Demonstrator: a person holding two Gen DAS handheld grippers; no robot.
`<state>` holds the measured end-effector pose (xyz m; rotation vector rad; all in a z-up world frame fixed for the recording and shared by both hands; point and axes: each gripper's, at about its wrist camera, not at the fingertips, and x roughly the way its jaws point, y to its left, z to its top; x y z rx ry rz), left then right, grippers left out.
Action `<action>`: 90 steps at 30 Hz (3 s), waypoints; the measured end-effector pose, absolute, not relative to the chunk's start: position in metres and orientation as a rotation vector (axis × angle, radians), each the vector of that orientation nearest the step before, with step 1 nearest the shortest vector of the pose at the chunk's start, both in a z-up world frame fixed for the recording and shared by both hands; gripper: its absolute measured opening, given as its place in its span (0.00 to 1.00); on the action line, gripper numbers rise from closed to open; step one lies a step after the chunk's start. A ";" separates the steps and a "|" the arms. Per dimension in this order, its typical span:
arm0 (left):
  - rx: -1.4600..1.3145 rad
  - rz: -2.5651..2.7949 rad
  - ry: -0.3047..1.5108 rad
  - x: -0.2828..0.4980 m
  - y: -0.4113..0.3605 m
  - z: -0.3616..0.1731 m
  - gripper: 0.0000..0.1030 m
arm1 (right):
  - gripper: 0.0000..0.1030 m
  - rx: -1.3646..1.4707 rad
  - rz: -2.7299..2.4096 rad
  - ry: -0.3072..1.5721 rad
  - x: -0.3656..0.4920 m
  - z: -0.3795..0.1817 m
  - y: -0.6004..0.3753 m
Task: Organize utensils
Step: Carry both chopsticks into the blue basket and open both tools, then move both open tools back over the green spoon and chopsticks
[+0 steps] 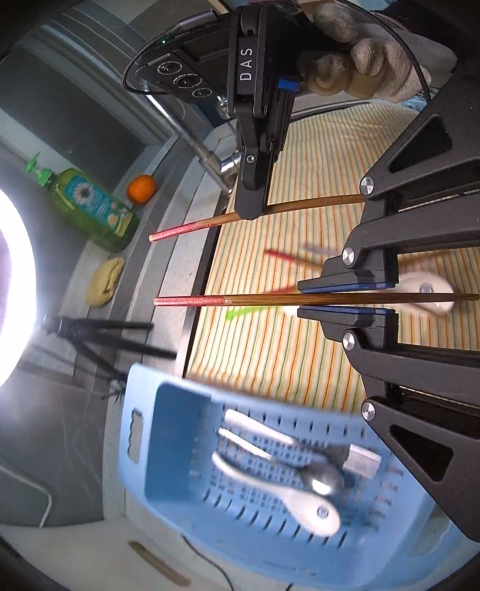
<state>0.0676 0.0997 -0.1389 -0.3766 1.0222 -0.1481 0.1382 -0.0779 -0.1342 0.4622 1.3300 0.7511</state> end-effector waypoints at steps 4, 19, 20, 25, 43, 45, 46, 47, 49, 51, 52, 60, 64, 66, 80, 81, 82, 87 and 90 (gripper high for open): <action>-0.364 -0.115 1.025 0.066 0.135 -0.138 0.05 | 0.06 0.464 0.768 1.328 0.138 -0.132 -0.036; -0.372 -0.050 1.094 0.082 0.222 -0.166 0.05 | 0.06 0.431 0.689 1.389 0.145 -0.165 0.086; -0.367 -0.049 1.101 0.085 0.224 -0.169 0.05 | 0.06 0.421 0.683 1.392 0.145 -0.167 0.093; -0.374 -0.046 1.126 0.093 0.233 -0.181 0.05 | 0.06 0.365 0.646 1.395 0.147 -0.177 0.114; -0.347 -0.038 1.211 0.108 0.239 -0.208 0.05 | 0.06 0.228 0.564 1.424 0.157 -0.204 0.142; -0.345 -0.035 1.213 0.109 0.239 -0.208 0.05 | 0.07 0.221 0.566 1.423 0.156 -0.204 0.144; -0.345 -0.034 1.215 0.109 0.239 -0.208 0.05 | 0.08 0.219 0.566 1.422 0.156 -0.203 0.144; -0.346 -0.031 1.216 0.109 0.240 -0.207 0.06 | 0.09 0.218 0.565 1.421 0.156 -0.202 0.144; -0.346 -0.025 1.212 0.108 0.241 -0.206 0.06 | 0.09 0.216 0.568 1.420 0.155 -0.201 0.144; -0.345 -0.023 1.209 0.105 0.243 -0.204 0.06 | 0.09 0.212 0.573 1.417 0.154 -0.200 0.144; -0.345 -0.021 1.210 0.104 0.243 -0.203 0.06 | 0.09 0.209 0.576 1.414 0.153 -0.198 0.143; -0.334 0.005 1.173 0.092 0.238 -0.187 0.11 | 0.09 0.219 0.616 1.387 0.149 -0.181 0.125; -0.333 0.017 1.142 0.084 0.232 -0.175 0.11 | 0.09 0.227 0.646 1.356 0.147 -0.164 0.107; -0.325 0.019 1.118 0.078 0.226 -0.166 0.11 | 0.09 0.233 0.659 1.338 0.147 -0.155 0.094; -0.270 -0.071 1.036 0.039 0.131 -0.128 0.11 | 0.12 0.284 0.649 1.312 0.149 -0.140 -0.047; -0.271 -0.080 1.041 0.037 0.123 -0.130 0.11 | 0.12 0.284 0.649 1.318 0.149 -0.141 -0.055; -0.275 -0.088 1.044 0.035 0.116 -0.132 0.11 | 0.12 0.280 0.648 1.323 0.148 -0.143 -0.063; -0.303 -0.124 1.075 0.026 0.081 -0.145 0.11 | 0.12 0.281 0.654 1.356 0.146 -0.154 -0.091; -0.306 -0.130 1.097 0.021 0.065 -0.152 0.11 | 0.13 0.281 0.667 1.373 0.145 -0.160 -0.098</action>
